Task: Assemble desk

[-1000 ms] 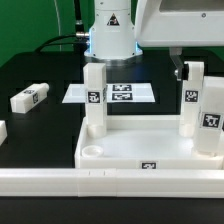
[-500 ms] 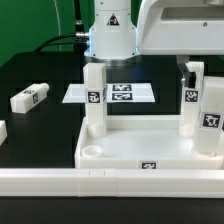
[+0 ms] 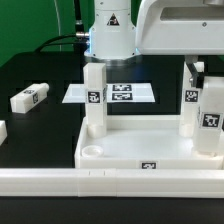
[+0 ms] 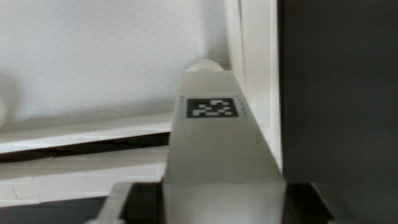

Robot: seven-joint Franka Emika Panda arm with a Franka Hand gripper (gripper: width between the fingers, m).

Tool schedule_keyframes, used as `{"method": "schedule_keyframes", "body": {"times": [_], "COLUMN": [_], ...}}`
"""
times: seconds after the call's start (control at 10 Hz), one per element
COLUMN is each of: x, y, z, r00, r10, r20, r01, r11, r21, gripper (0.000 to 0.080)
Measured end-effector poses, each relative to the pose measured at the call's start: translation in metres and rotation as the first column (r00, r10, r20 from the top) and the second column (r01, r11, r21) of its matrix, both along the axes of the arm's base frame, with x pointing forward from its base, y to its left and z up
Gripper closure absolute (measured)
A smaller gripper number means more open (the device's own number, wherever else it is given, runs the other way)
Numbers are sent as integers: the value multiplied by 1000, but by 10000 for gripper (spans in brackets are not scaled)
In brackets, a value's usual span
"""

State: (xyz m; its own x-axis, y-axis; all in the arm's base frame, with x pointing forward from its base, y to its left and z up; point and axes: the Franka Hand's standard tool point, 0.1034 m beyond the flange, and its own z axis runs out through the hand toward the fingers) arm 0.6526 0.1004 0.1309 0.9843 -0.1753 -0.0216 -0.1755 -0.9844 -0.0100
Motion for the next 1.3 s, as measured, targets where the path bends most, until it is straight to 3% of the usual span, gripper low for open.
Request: {"method": "schedule_keyframes", "body": {"times": [0.2, 0.5, 0.8, 1.3], "x": [0, -2, -2, -1], "y": [0, -3, -7, -8], "z": [0, 1, -2, -2], "r00": [998, 915, 751, 440], "r10": [-70, -404, -661, -898], "r20": [-1, -3, 7, -9], "r01": [70, 404, 660, 898], "r11": [998, 915, 751, 439], "r21": [3, 3, 23, 33], "gripper": [513, 512, 511, 511]}}
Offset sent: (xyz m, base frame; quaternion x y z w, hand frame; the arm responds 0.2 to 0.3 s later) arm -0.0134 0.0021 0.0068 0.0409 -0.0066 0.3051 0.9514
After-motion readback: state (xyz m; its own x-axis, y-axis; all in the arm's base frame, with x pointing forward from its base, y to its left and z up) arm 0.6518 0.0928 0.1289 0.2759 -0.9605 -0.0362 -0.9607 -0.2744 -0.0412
